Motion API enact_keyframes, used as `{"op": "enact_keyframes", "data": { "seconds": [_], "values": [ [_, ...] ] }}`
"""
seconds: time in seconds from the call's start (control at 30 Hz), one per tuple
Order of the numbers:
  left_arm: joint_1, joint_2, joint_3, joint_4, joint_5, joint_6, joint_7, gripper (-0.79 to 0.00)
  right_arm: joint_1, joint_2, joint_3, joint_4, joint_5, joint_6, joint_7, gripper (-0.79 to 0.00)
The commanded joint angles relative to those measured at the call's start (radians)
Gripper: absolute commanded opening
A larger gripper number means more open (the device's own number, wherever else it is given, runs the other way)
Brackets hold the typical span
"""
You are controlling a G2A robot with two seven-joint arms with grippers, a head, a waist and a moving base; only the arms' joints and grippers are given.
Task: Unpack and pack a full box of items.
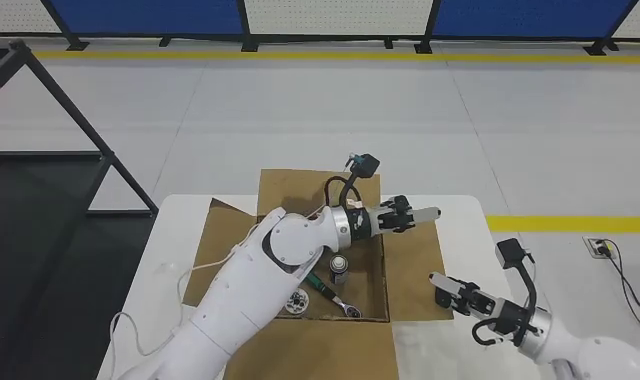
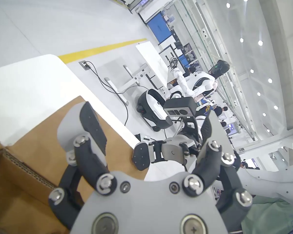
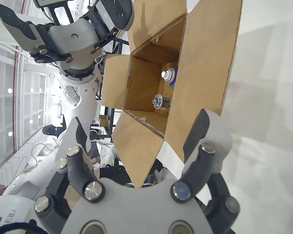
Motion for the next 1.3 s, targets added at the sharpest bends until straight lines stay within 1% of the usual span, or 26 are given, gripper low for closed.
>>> {"op": "enact_keyframes", "data": {
  "seconds": [0.0,0.07,0.13,0.23,0.3,0.4,0.53,0.7,1.03,1.13,1.27],
  "values": [
    [0.000,0.000,0.000,-0.001,0.000,0.000,0.000,0.000,0.000,0.000,0.000,0.000,0.000,0.000,0.000,0.000],
    [0.007,0.000,-0.001,-0.012,0.007,0.001,0.012,0.000,-0.001,0.000,-0.004,-0.004,-0.011,-0.003,-0.010,0.000],
    [0.030,0.006,-0.015,-0.051,0.037,0.017,0.049,0.000,-0.004,0.000,-0.023,-0.012,-0.033,-0.006,-0.027,0.000],
    [0.075,0.021,-0.052,-0.112,0.092,0.050,0.093,0.000,0.003,0.002,-0.042,-0.005,-0.049,-0.007,-0.029,0.000],
    [0.118,0.035,-0.084,-0.165,0.119,0.071,0.109,0.000,0.013,0.004,-0.052,0.006,-0.063,-0.002,-0.031,0.000],
    [0.196,0.058,-0.134,-0.265,0.170,0.114,0.122,0.000,0.031,0.007,-0.068,0.023,-0.100,0.009,-0.038,0.000],
    [0.328,0.088,-0.211,-0.429,0.219,0.163,0.134,0.000,0.054,0.009,-0.090,0.052,-0.116,0.008,-0.039,0.000],
    [0.498,0.120,-0.307,-0.603,0.215,0.194,0.116,0.000,0.077,0.012,-0.107,0.071,-0.154,0.024,-0.049,0.000],
    [0.498,0.120,-0.307,-0.603,0.215,0.194,0.116,0.000,0.077,0.012,-0.107,0.071,-0.154,0.024,-0.049,0.000],
    [0.501,0.120,-0.308,-0.605,0.217,0.195,0.121,0.000,0.069,0.011,-0.126,0.061,-0.160,0.010,-0.060,0.000],
    [0.551,0.123,-0.341,-0.649,0.226,0.227,0.197,0.000,0.071,0.013,-0.139,0.063,-0.162,0.010,-0.068,0.000]
  ]
}}
